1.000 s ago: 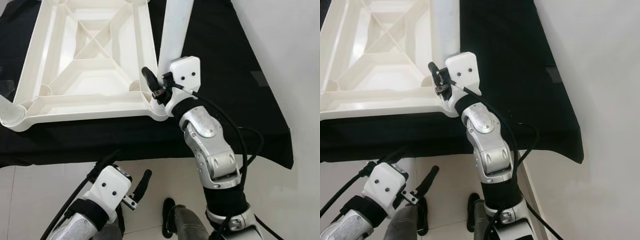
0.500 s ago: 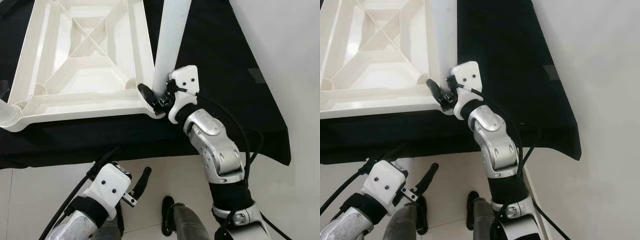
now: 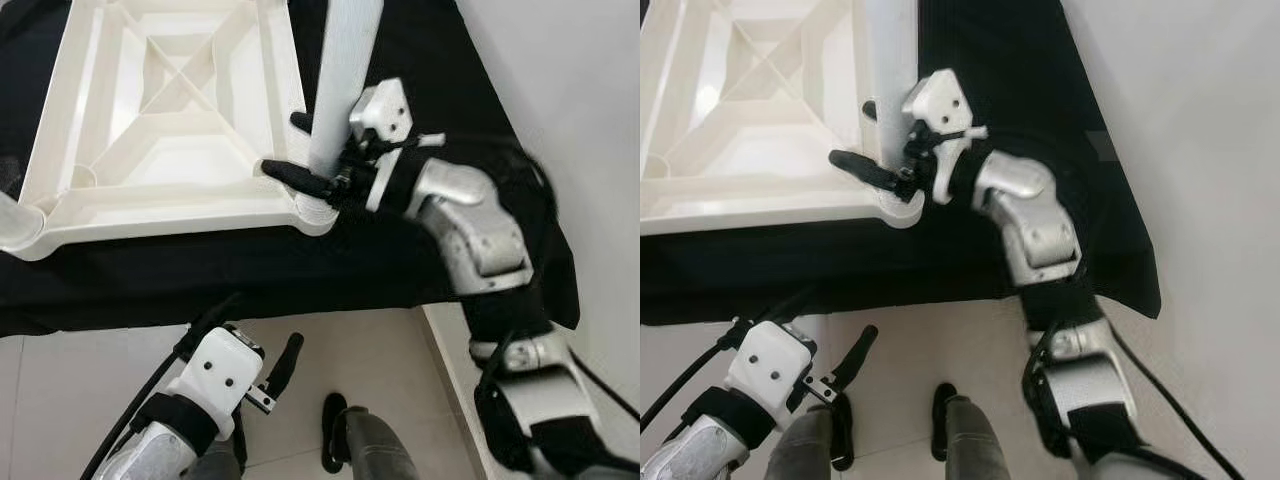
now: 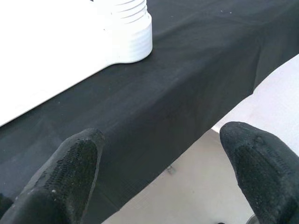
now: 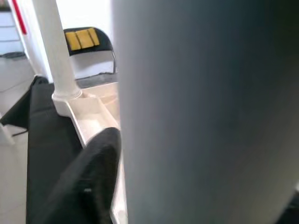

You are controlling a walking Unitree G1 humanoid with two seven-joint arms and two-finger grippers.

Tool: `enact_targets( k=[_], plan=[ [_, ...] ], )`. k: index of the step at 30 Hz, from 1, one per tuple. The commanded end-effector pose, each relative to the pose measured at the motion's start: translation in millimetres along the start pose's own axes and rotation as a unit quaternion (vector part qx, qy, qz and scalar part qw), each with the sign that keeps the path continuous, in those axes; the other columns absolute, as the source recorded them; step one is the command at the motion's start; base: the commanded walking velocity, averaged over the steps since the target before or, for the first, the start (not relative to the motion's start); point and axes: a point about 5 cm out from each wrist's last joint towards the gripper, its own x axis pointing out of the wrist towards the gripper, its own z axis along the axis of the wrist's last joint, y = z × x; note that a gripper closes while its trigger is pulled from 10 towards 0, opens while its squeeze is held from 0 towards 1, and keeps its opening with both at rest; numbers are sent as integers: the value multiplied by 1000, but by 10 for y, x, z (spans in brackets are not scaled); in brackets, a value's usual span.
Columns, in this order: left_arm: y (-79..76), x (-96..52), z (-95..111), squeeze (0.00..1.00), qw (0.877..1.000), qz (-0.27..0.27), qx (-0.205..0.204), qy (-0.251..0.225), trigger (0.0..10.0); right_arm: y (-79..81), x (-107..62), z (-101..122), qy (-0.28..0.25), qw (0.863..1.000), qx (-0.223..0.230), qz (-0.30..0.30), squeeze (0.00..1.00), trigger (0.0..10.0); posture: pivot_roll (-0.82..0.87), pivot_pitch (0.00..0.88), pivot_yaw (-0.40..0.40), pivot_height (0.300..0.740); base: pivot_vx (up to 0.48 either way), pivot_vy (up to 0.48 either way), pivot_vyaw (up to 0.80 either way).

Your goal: Building children table

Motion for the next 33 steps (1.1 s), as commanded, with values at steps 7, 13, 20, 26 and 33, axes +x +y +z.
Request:
enact_targets(
  k=[7, 13, 20, 26, 33],
  plan=[
    [-2, -48, -24, 0, 1000, 13, 0, 12, 10000, -45, 55, -153, 22, 999, 6, 22, 0, 0, 232, 309, -137, 740, 0, 0, 0],
    [13, -63, -24, 0, 1000, 14, 3, 13, 10000, -20, -49, -378, 42, 998, 39, 14, 0, 0, 220, 310, -129, 740, 0, 0, 0],
    [16, -67, -18, 0, 1000, 13, 4, 12, 10000, 475, -412, -933, 195, 928, 96, -301, 0, 0, 212, 322, -139, 740, 0, 0, 0],
    [38, -48, -20, 0, 1000, 15, 3, 11, 10000, 948, -276, -1026, 210, 913, 112, -330, 0, 0, 206, 316, -121, 740, 0, 0, 0],
    [82, -8, -35, 0, 1000, 25, 8, 6, 10000, 783, -144, -943, 200, 916, 120, -328, 1000, 10000, 197, 293, -135, 740, 0, 0, 0]
  ],
)
